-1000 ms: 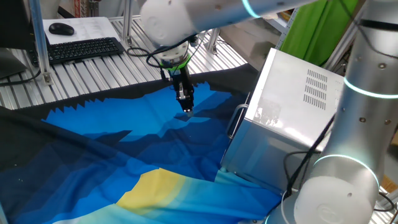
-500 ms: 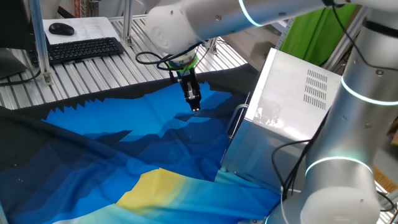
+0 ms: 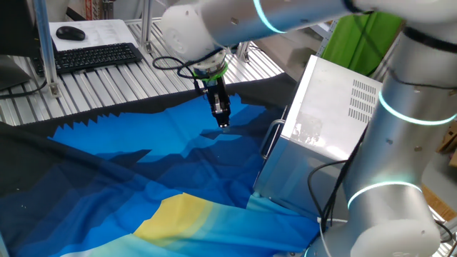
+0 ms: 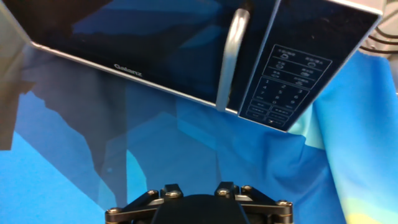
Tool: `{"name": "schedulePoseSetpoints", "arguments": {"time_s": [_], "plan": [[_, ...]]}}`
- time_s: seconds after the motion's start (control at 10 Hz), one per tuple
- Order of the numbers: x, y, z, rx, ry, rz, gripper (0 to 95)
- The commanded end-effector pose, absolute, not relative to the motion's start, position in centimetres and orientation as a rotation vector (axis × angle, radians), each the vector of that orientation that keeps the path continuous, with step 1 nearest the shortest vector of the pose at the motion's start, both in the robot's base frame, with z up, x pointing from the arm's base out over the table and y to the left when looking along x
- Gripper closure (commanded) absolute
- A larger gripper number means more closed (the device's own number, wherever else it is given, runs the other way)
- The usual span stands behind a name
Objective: Open the microwave door
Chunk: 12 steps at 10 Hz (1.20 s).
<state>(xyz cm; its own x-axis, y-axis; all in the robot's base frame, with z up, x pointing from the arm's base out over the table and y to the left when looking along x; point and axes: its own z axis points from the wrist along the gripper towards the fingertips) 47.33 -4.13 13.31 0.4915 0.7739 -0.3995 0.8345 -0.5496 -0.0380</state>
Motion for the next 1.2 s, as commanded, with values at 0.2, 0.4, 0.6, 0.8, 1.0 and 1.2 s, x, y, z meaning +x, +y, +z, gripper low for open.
{"name": "schedulePoseSetpoints", "arguments": {"time_s": [0.2,0.4,0.6,0.8,1.0,1.2], "plan": [[47.3,-4.1,13.3,2.568,1.429,-0.565,57.0],[47.2,-4.1,13.3,2.556,1.45,-0.571,57.0],[47.1,-4.1,13.3,2.551,1.465,-0.574,57.0],[47.2,-4.1,13.3,2.548,1.47,-0.576,57.0],[47.2,-4.1,13.4,2.527,1.527,-0.588,57.0],[46.3,-4.1,16.2,2.444,2.341,-0.311,95.0]]}}
